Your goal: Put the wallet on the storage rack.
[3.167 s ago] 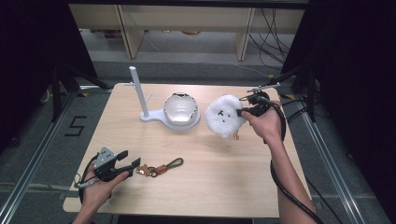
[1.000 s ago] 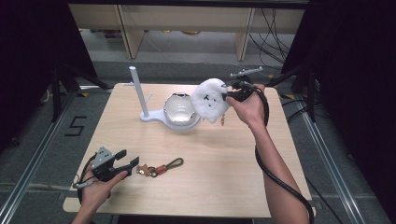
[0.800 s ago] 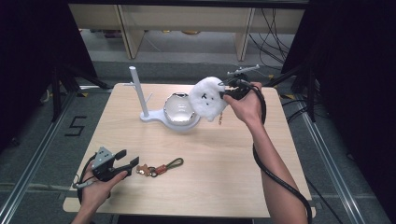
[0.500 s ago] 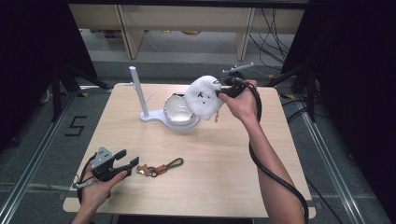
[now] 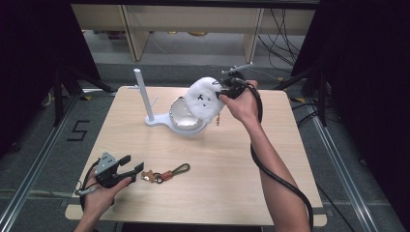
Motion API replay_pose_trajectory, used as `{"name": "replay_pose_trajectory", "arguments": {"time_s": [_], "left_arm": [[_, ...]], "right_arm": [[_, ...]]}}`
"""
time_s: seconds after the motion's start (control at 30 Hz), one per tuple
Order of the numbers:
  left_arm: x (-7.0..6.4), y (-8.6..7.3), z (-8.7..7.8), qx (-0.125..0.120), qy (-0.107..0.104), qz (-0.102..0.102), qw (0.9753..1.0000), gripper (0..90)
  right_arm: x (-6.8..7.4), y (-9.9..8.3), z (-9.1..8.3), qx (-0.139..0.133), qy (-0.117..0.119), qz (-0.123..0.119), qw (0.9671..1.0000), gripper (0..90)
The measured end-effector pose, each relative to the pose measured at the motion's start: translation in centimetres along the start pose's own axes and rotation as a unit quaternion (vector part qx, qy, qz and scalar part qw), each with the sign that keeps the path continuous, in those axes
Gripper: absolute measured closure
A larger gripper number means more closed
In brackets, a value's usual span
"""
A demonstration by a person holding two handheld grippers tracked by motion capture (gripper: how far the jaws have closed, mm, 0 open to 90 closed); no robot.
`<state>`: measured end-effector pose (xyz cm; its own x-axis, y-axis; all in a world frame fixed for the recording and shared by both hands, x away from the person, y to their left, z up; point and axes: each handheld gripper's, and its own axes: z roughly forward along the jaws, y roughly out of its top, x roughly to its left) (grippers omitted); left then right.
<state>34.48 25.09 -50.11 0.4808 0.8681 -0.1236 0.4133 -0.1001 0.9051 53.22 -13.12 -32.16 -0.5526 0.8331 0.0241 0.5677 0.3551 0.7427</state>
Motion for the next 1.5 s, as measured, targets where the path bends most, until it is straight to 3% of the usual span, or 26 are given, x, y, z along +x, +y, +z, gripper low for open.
{"name": "replay_pose_trajectory", "arguments": {"time_s": [0.1,0.13,0.3,0.33,0.9,1.5], "left_arm": [[0.0,0.0,0.0,-0.001,-0.001,-0.001,1.0000,35.0],[0.0,0.0,0.0,-0.001,-0.001,-0.001,1.0000,35.0],[0.0,0.0,0.0,-0.001,-0.001,0.000,1.0000,35.0],[0.0,0.0,0.0,0.000,0.000,-0.001,1.0000,35.0],[0.0,-0.1,0.1,0.000,-0.003,-0.002,1.0000,35.0],[0.0,-0.1,0.2,-0.002,-0.008,-0.002,1.0000,35.0]], "right_arm": [[0.2,0.3,0.2,-0.001,0.001,-0.003,1.0000,81.0],[0.5,0.4,0.3,0.002,0.003,0.006,1.0000,81.0],[0.7,0.8,0.8,-0.004,0.004,-0.010,0.9999,81.0],[0.9,0.9,0.8,-0.002,0.006,-0.001,1.0000,81.0],[2.2,2.5,2.2,-0.008,0.014,-0.010,0.9998,81.0],[2.7,2.8,4.6,-0.005,0.017,-0.008,0.9998,80.8]]}}
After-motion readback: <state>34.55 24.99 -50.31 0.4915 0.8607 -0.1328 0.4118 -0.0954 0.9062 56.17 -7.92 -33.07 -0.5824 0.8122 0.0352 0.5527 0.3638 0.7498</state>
